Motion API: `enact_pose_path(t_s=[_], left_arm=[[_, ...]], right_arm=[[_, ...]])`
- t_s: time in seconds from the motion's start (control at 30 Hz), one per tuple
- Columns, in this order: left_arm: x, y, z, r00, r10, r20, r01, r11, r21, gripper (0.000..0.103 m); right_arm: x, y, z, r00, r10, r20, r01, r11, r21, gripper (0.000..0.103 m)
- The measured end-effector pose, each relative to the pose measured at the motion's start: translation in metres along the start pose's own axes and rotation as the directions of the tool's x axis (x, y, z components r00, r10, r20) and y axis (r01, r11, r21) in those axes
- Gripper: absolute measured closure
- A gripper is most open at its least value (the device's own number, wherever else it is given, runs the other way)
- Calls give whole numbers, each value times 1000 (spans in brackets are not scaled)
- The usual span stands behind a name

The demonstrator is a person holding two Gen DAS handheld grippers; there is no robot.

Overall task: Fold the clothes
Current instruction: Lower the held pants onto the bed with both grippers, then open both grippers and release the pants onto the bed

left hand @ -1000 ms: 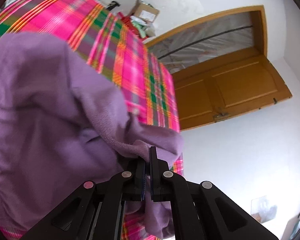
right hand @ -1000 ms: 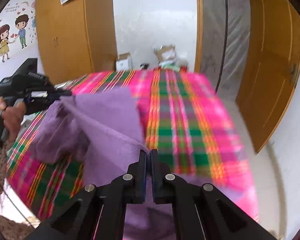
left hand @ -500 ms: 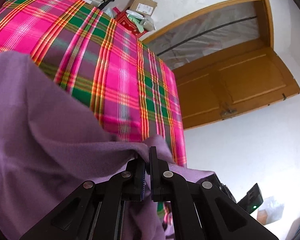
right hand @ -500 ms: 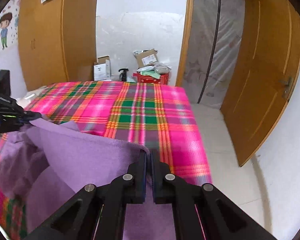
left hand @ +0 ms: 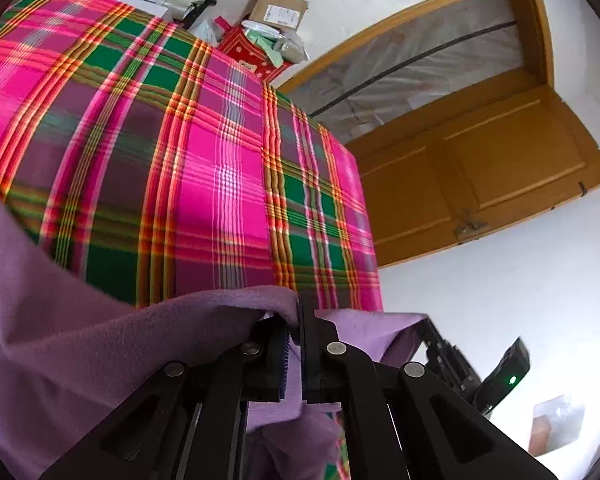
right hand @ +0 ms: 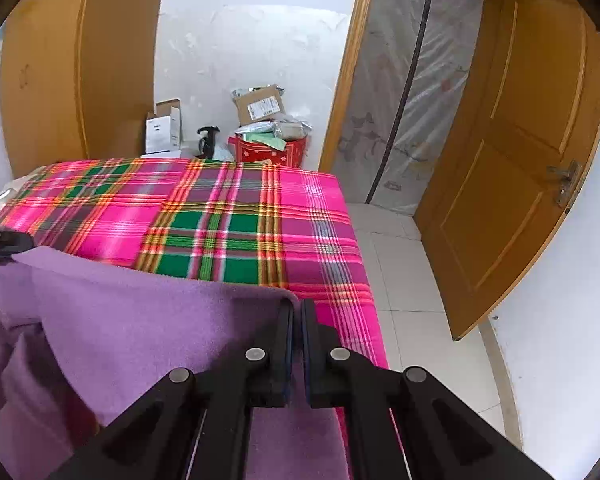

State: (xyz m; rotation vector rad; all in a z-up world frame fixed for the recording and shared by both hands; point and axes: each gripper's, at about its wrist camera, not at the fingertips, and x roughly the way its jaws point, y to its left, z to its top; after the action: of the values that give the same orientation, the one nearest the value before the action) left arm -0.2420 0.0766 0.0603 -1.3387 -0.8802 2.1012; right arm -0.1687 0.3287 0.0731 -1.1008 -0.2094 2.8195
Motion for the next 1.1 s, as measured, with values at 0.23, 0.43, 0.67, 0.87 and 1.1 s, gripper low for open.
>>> enact_pose_path(t_s=[0.23, 0.43, 0.67, 0.87, 1.1], left_arm=[[22, -13, 20, 999, 48, -3, -47, 995, 88, 98], [37, -13, 22, 993, 121, -15, -117, 980, 159, 97], [37, -4, 14, 987, 157, -27, -148, 969, 199, 90], [3, -6, 9, 991, 132, 19, -133, 969, 210, 83], [-45, 6, -10, 991, 119, 55, -128, 973, 191, 83]], right_arm=[[29, -2, 16, 998, -61, 12, 61, 998, 2, 99], [56, 2, 14, 996, -74, -43, 74, 997, -6, 99], [75, 5, 1, 988, -91, -123, 92, 996, 5, 99], [67, 2, -5, 980, -126, -155, 132, 991, 27, 99], [7, 3, -4, 993, -85, -83, 93, 991, 92, 97]])
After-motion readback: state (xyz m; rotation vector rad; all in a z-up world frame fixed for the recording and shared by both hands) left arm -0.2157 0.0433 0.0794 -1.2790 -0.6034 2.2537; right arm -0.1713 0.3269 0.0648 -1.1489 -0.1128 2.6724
